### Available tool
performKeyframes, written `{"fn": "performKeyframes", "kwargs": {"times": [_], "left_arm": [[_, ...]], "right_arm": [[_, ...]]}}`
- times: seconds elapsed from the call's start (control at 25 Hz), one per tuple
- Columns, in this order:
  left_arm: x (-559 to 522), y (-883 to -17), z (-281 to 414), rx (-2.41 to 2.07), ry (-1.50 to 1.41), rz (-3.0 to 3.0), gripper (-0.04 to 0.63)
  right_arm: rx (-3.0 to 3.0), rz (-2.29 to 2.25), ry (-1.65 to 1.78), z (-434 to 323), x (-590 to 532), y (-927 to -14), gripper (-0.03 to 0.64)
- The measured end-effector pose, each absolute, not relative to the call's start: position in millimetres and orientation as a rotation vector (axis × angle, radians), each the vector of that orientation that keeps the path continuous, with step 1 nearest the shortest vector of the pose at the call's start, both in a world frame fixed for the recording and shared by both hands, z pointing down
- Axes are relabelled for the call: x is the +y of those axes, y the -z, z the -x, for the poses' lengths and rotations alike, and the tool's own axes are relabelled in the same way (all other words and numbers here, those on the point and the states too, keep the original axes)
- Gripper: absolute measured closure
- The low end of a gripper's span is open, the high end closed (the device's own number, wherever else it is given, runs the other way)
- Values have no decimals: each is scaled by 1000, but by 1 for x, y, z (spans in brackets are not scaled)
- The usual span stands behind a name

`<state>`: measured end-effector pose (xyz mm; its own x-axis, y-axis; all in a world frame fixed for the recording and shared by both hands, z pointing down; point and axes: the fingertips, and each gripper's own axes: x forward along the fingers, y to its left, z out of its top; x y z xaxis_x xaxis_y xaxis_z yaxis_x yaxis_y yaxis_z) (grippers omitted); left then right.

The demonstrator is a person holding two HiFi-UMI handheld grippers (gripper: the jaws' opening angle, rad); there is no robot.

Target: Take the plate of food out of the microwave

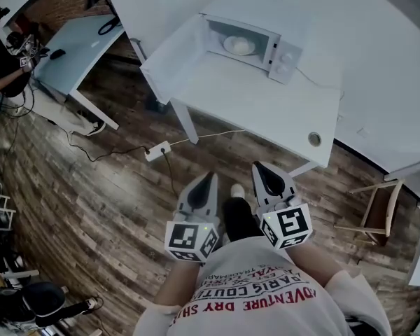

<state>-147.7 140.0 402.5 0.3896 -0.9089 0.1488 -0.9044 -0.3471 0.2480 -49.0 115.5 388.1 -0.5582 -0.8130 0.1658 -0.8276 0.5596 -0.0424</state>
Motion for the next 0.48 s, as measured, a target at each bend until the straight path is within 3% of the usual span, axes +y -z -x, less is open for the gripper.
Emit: {"fn": "performKeyframes", "kwargs": {"times": [0.48], "left_arm": [[-48,-389,129,-1579,-2,-2415,591]], "right_arm": [[-2705,-1375,-179,36,-69,-381,612]]}}
